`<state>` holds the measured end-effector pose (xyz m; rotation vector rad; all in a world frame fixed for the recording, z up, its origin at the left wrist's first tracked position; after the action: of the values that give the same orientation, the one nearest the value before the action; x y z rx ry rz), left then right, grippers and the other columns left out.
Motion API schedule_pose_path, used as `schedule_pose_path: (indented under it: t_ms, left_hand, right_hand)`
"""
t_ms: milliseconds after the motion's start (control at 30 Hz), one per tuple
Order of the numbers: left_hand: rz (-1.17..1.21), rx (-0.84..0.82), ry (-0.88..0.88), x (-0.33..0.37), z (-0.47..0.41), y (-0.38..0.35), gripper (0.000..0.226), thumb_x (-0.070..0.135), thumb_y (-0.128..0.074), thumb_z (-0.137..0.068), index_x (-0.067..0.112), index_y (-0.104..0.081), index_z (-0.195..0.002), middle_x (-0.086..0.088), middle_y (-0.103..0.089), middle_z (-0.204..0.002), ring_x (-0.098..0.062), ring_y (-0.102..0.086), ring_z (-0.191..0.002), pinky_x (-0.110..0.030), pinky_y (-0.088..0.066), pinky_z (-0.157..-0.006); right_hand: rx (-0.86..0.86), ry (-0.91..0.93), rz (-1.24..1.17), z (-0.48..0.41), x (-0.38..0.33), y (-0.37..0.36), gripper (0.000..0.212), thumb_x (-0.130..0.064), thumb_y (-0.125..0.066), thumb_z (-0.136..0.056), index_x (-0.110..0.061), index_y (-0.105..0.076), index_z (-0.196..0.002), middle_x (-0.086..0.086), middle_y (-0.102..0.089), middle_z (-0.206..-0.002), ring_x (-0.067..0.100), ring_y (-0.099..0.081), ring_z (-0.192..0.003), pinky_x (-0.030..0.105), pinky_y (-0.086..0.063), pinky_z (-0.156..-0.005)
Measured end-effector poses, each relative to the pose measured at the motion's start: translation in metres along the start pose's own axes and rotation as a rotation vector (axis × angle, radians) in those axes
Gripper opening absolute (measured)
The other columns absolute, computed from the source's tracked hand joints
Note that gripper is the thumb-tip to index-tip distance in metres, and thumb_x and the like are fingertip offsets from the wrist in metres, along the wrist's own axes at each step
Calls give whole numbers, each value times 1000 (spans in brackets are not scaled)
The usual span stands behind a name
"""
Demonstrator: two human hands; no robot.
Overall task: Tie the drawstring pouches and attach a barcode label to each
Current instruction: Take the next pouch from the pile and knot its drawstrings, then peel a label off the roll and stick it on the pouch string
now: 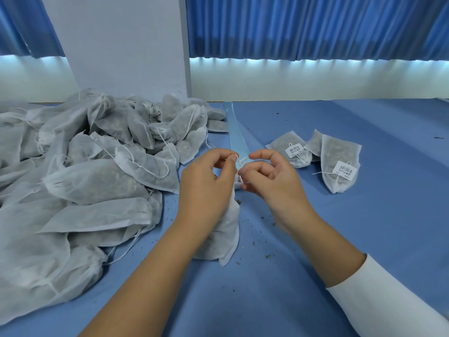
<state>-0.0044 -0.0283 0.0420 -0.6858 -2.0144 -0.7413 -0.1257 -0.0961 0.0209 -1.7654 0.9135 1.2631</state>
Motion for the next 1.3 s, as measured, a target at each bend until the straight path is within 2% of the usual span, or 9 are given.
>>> schedule_pose_path:
  t_ms: [167, 233, 367, 567, 667, 833, 967, 1067, 1300]
  left_hand:
    - [65, -29, 40, 0, 1, -1, 14, 20, -61, -96, 28, -69, -89, 10, -67, -64, 4, -64, -65, -8, -41, -59]
    - [82, -35, 53, 1, 1, 0, 16, 20, -61, -96, 31, -68, -87, 9, -67, -63, 3, -63, -61, -8, -40, -57]
    - [68, -36, 70, 0, 1, 0, 18, 24, -61, -96, 36, -67, -85, 5, -69, -65, -3, -58, -53, -12, -39, -54]
    - [53, -72, 101, 0, 2, -2, 15, 25, -57, -99, 33, -65, -89, 11, -64, -49, 2, -56, -45, -9, -37, -51]
    - [52, -104, 157, -2, 2, -4, 13, 26, -54, -100, 30, -65, -93, 7, -62, -45, 0, -47, -36, -10, -34, -43]
    - [106, -170, 324, -7, 3, -10, 14, 25, -55, -100, 19, -67, -97, 3, -53, -36, -4, -42, -27, -10, -29, -34]
    - [55, -234, 351, -10, 6, -17, 16, 24, -53, -100, 22, -64, -89, 5, -52, -35, -3, -37, -26, -12, -27, -33]
    - [36, -242, 347, -11, 7, -20, 16, 23, -50, -101, 20, -63, -91, 6, -52, -35, -3, -35, -26, -12, -26, -33]
    - [38, -241, 315, -9, 4, -21, 17, 22, -49, -102, 18, -63, -92, 7, -49, -34, -2, -37, -26, -12, -25, -32]
  right_hand:
    - [-37, -27, 2, -1, -1, -1, 34, 5, -60, -88, -17, -64, -113, 6, -66, -76, 10, -60, -63, 22, -54, -72]
    - [-45, -44, -38, -2, 0, -1, 31, 3, -61, -89, -13, -66, -115, 4, -68, -77, 10, -61, -65, 20, -54, -71]
    - [-26, -80, -95, -4, 3, 3, 19, -8, -64, -91, -11, -71, -108, 0, -74, -80, 8, -66, -70, 19, -54, -70]
    - [-34, -92, -89, -8, 6, 5, 9, -13, -66, -91, -11, -74, -94, 3, -73, -80, 10, -67, -72, 20, -55, -71]
    - [11, -7, 55, -10, 1, 9, 6, -12, -66, -91, -13, -72, -89, -3, -72, -74, 7, -66, -67, 19, -55, -69]
    - [92, 311, 492, -9, -17, 15, 14, -12, -68, -91, -24, -68, -85, -20, -68, -74, -1, -62, -70, 11, -47, -69]
    - [124, 497, 746, -7, -23, 15, 7, -12, -67, -91, -18, -70, -88, -8, -67, -84, 6, -60, -80, 11, -44, -72]
    - [141, 576, 817, -7, -26, 15, 5, -11, -67, -91, -11, -71, -90, -3, -67, -85, 8, -57, -81, 12, -44, -73]
    - [183, 564, 819, -6, -29, 16, 5, -11, -66, -91, -11, -70, -89, -4, -66, -85, 7, -56, -81, 7, -41, -69]
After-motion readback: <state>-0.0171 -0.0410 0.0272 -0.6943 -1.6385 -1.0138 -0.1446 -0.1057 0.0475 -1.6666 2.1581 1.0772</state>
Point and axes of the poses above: each hand's wrist, its own z-axis away from the middle knuckle, its own y-axis out of the back of the hand, x = y × z, the point moved 6 cm from there along -z, towards the middle knuckle
